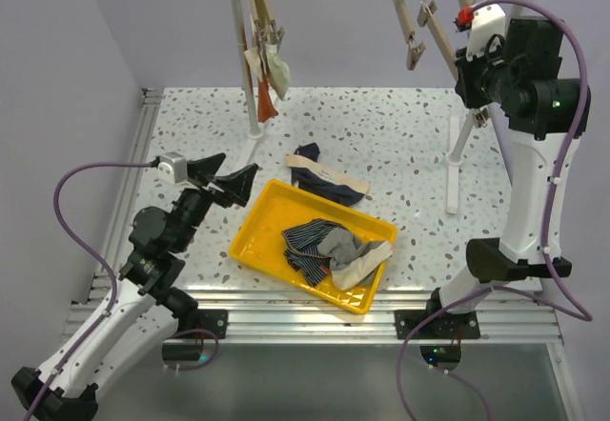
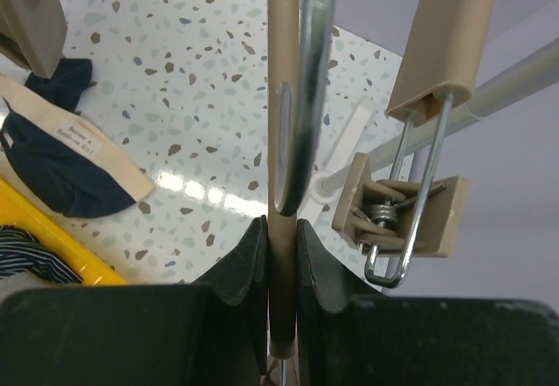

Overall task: Remove the underwear clipped to the hanger
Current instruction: Place the hanger at the clothesline.

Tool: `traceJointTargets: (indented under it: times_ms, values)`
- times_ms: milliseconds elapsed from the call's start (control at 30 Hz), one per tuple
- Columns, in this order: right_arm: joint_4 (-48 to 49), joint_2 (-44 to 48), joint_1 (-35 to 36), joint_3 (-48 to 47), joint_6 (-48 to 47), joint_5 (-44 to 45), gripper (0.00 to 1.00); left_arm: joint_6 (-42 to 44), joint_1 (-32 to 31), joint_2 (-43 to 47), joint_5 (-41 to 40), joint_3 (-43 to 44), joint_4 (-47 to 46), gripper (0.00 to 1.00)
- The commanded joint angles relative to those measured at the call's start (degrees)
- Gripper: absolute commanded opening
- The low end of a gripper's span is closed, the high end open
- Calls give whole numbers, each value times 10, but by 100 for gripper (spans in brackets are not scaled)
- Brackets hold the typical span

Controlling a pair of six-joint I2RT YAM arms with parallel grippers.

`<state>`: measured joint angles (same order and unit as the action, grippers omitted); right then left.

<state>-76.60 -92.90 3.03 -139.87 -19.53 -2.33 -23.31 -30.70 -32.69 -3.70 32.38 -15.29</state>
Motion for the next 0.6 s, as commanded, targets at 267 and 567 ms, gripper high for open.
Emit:
traceJointTargets:
  times_ms: [267, 567]
  values:
    - [-22, -40, 0, -80, 67, -34, 0, 11, 5, 22, -34, 14, 0, 100]
    - [32, -68, 0, -102, 134, -16, 0, 8, 5, 32, -42, 11, 2, 100]
